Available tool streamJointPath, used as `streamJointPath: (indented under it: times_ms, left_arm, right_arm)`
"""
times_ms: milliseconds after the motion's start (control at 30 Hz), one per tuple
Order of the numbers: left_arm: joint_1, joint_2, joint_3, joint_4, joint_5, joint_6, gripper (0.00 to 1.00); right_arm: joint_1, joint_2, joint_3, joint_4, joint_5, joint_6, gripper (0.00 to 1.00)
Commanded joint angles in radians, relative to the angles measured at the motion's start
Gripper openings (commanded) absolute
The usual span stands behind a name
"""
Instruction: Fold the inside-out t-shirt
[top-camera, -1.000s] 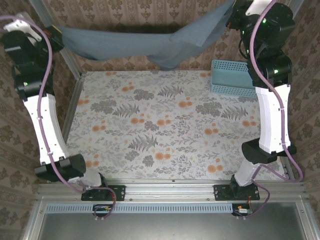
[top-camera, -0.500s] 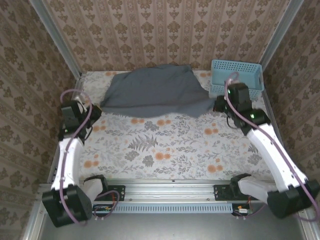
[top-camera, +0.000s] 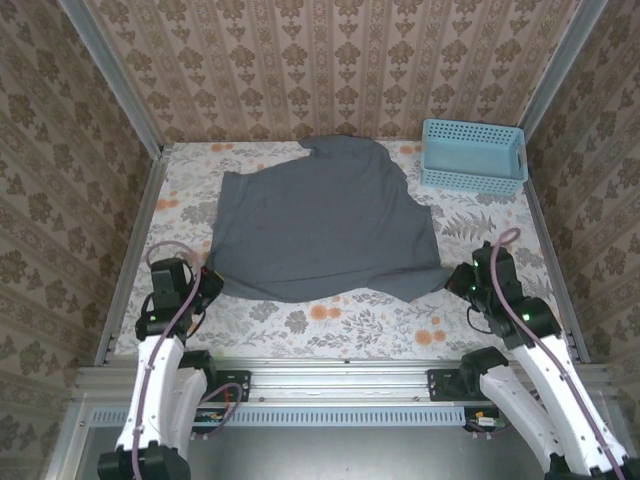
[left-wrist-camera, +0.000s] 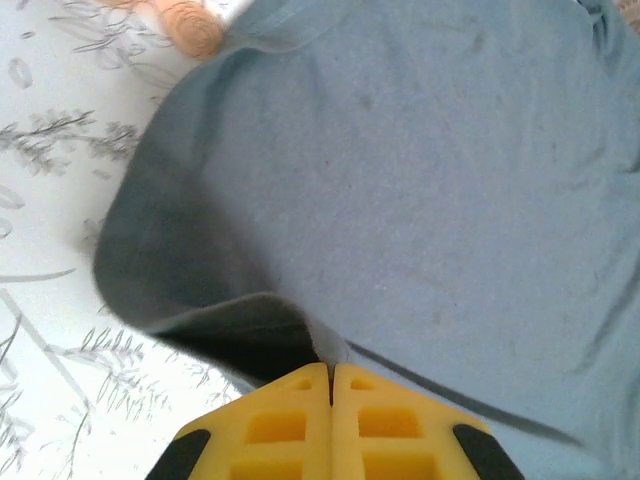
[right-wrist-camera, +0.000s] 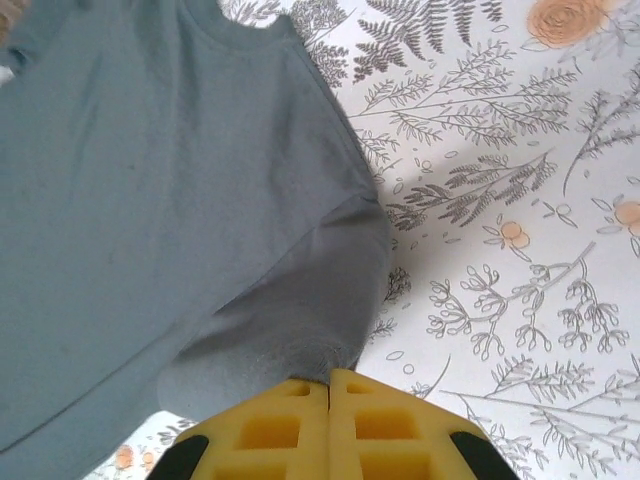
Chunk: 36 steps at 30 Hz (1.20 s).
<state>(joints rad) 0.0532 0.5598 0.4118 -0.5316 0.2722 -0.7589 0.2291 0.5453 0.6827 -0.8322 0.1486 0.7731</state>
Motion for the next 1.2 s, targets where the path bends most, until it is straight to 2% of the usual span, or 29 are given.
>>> streamJointPath:
  times_ms: [0,67,233,367,633,733,800,833,867,933,1033,1100,1167]
  left_arm:
    - [-0.004,-0.108,-0.008,-0.154,-0.090,-0.083,0.00]
    - [-0.006,-0.179,-0.023,-0.224,-0.129,-0.121,0.01]
    - [-0.011,-0.288,-0.076,-0.285,-0.111,-0.176,0.00]
    - [-0.015,-0.345,-0.063,-0.362,-0.145,-0.191,0.00]
    - [-0.025,-0.324,-0.059,-0.329,-0.099,-0.188,0.00]
    - [-0.034,-0.312,-0.048,-0.349,-0.103,-0.175,0.13]
    - [-0.036,-0.325,-0.030,-0.388,-0.123,-0.174,0.23]
    - [-0.037,-0.337,-0.017,-0.414,-0.140,-0.174,0.33]
    - [-0.037,-0.350,0.001,-0.437,-0.159,-0.176,0.40]
    - [-0.037,-0.367,0.045,-0.462,-0.203,-0.173,0.49]
    - [-0.037,-0.327,0.122,-0.423,-0.246,-0.149,0.53]
    - [-0.038,-0.242,0.169,-0.344,-0.228,-0.122,0.54]
    - [-0.051,-0.109,0.218,-0.230,-0.192,-0.091,0.54]
  right_arm:
    - [-0.007,-0.092,-0.021,-0.144,0.038,0.133,0.00]
    - [-0.005,-0.158,-0.023,-0.203,0.065,0.173,0.00]
    - [-0.006,-0.278,-0.001,-0.324,0.113,0.243,0.00]
    - [-0.005,-0.336,0.022,-0.406,0.144,0.273,0.00]
    - [-0.006,-0.351,0.026,-0.397,0.138,0.277,0.00]
    - [-0.006,-0.333,0.029,-0.397,0.149,0.264,0.00]
    - [-0.005,-0.331,0.036,-0.408,0.165,0.263,0.14]
    - [-0.006,-0.334,0.042,-0.414,0.182,0.266,0.26]
    - [-0.005,-0.336,0.051,-0.420,0.199,0.267,0.32]
    - [-0.006,-0.336,0.055,-0.388,0.193,0.257,0.37]
    - [-0.006,-0.308,0.088,-0.343,0.220,0.229,0.47]
    - [-0.006,-0.266,0.111,-0.271,0.212,0.180,0.52]
    - [-0.006,-0.176,0.131,-0.136,0.144,0.088,0.55]
